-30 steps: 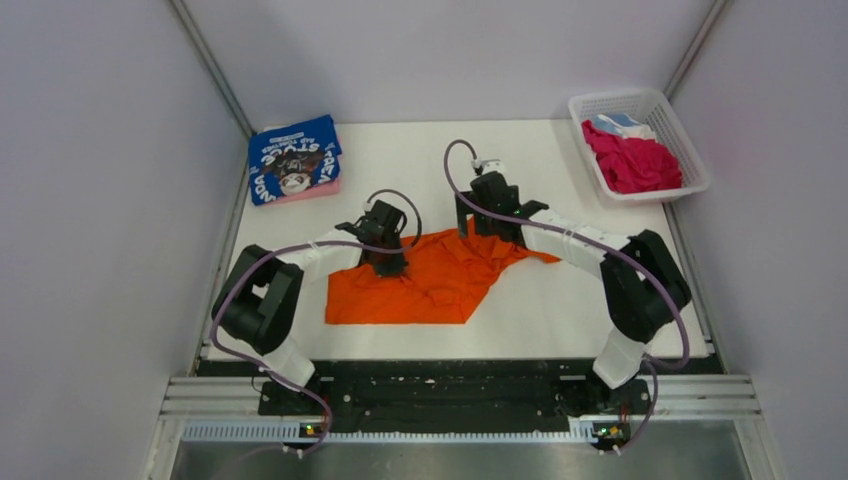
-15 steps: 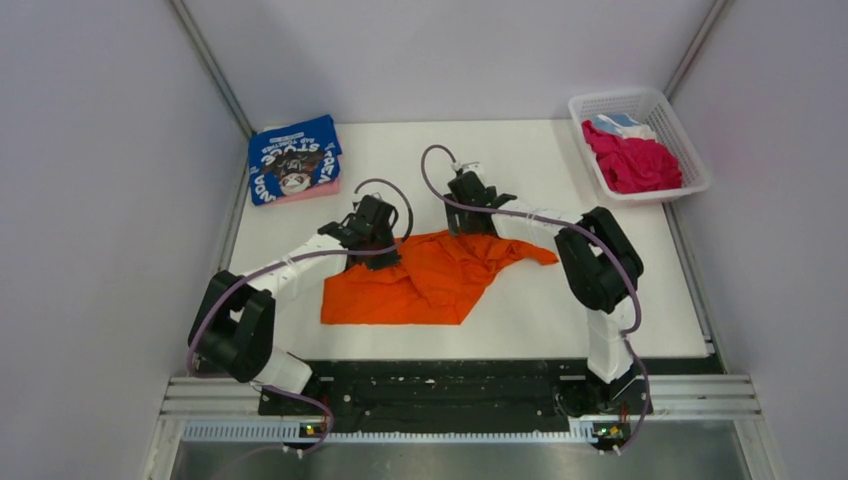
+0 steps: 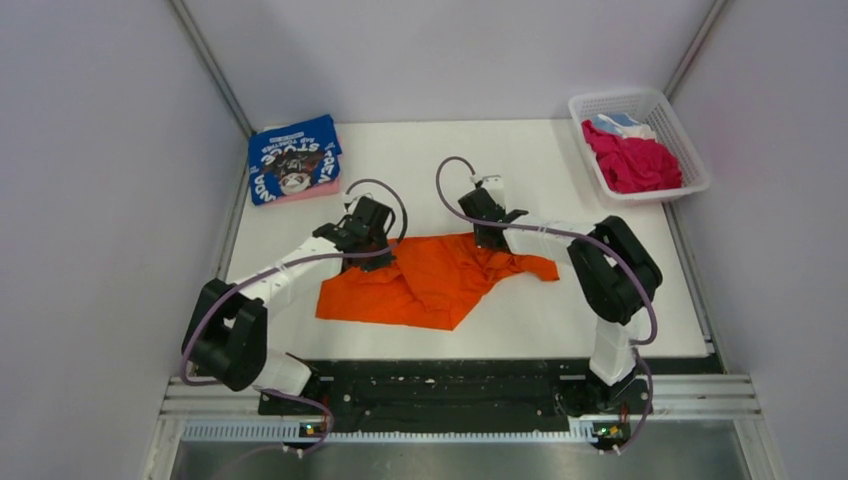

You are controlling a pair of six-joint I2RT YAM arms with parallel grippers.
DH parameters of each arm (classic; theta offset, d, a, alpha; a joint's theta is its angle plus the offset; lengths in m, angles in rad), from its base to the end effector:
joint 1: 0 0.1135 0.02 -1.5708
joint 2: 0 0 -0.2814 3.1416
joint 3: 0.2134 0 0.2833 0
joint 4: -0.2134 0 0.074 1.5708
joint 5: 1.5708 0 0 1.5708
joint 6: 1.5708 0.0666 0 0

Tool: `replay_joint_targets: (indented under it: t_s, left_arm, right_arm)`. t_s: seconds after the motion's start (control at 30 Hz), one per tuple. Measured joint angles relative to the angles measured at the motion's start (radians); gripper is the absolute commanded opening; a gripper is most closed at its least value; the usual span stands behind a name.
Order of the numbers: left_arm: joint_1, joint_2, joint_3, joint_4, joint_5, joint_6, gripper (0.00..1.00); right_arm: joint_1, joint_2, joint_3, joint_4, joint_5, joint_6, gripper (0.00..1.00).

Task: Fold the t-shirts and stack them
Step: Flatten out the tshirt

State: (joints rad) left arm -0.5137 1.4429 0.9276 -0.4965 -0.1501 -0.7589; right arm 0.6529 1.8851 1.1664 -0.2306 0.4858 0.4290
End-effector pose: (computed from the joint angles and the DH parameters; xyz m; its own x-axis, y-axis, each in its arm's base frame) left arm 0.2912 -0.1529 0.1898 -0.8226 -0.3171 -0.4720 -0.2056 0.9398 -0.2730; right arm 0.3623 0.2379 0.1359 -0.7209 -0.0883 -0.6874 -0.0235 0.9944 -0.1030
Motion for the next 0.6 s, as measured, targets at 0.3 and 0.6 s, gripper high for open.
replay_joint_targets:
  t_s: [0.3,0.6]
  left_arm:
    - [-0.001,-0.070,0.040,-0.080,-0.085,0.005,0.00]
    - [-0.001,-0.354,0.259,-0.071,-0.148,0.108,0.00]
  right_arm:
    - [0.000,-0.249,-0.109,0.033,0.045,-0.029,0.00]
    - [-0.001,-0.787,-0.093,0.089,-0.095,-0.198,0.00]
